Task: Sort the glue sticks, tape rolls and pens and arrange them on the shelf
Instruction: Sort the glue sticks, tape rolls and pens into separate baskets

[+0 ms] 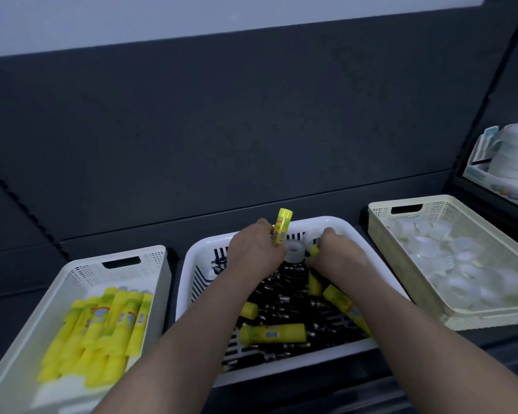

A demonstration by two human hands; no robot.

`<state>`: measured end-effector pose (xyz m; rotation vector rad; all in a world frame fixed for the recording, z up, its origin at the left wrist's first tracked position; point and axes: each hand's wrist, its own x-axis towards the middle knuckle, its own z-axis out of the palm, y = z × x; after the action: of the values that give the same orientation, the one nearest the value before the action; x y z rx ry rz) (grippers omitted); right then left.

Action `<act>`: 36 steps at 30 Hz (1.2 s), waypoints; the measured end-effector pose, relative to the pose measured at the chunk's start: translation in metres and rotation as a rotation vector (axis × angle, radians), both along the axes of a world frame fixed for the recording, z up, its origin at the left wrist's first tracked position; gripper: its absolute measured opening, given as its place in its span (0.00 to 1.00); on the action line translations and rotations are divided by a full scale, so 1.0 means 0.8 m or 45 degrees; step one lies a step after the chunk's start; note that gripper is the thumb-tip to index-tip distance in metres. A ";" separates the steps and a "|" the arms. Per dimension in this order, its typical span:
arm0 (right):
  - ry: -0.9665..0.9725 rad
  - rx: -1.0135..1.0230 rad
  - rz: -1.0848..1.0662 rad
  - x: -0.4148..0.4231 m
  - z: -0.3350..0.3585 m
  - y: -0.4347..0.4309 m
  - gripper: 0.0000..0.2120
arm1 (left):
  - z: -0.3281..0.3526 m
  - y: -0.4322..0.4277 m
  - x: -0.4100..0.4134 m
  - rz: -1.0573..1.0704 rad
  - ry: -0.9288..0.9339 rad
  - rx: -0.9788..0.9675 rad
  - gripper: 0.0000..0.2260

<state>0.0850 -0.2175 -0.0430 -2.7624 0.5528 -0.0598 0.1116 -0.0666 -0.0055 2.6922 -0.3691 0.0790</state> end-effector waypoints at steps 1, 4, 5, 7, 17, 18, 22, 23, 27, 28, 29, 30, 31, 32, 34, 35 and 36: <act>-0.057 0.028 -0.010 0.000 0.001 0.004 0.16 | -0.002 0.003 0.002 -0.018 0.000 -0.001 0.12; -0.347 0.205 0.018 -0.005 0.019 0.016 0.11 | -0.003 0.009 0.007 -0.051 -0.012 -0.056 0.10; -0.450 0.238 0.055 -0.008 0.030 0.021 0.11 | -0.003 0.011 0.009 -0.055 -0.017 -0.097 0.10; -0.572 0.227 0.123 -0.015 0.050 0.028 0.10 | -0.002 0.017 0.009 -0.055 -0.024 -0.168 0.08; -0.524 0.258 0.493 -0.029 0.081 0.109 0.10 | 0.014 0.088 -0.040 0.226 -0.006 -0.321 0.10; -0.525 0.283 0.550 -0.030 0.084 0.124 0.09 | 0.018 0.104 -0.045 0.275 -0.027 -0.323 0.11; -0.524 0.331 0.707 -0.039 0.089 0.193 0.14 | 0.020 0.194 -0.053 0.478 -0.078 -0.178 0.14; -0.503 0.328 0.739 -0.041 0.087 0.211 0.16 | 0.017 0.219 -0.053 0.528 -0.057 -0.121 0.14; -0.397 0.318 0.789 -0.037 0.077 0.282 0.15 | 0.002 0.309 -0.051 0.628 0.077 0.150 0.14; -0.365 0.306 0.782 -0.032 0.072 0.300 0.15 | -0.001 0.326 -0.052 0.619 0.106 0.197 0.14; -0.333 0.291 0.769 -0.028 0.066 0.318 0.15 | -0.004 0.340 -0.053 0.596 0.135 0.231 0.15; -0.299 0.277 0.751 -0.023 0.060 0.336 0.16 | -0.008 0.352 -0.053 0.566 0.157 0.253 0.16; -0.270 0.262 0.731 -0.019 0.053 0.350 0.16 | -0.012 0.362 -0.054 0.533 0.168 0.267 0.16; -0.236 0.231 0.707 -0.016 0.046 0.363 0.16 | -0.016 0.369 -0.053 0.500 0.168 0.278 0.16; -0.151 0.068 0.649 -0.011 0.034 0.383 0.15 | -0.022 0.380 -0.052 0.439 0.156 0.277 0.16; -0.108 -0.044 0.624 -0.010 0.032 0.388 0.14 | -0.025 0.384 -0.050 0.420 0.147 0.259 0.16; -0.071 -0.150 0.605 -0.011 0.031 0.391 0.13 | -0.026 0.387 -0.048 0.405 0.142 0.234 0.16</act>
<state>0.0762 0.0956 -0.0185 -2.9171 -0.1337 -0.0599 0.0732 0.2433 -0.0266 2.8987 0.0926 -0.0138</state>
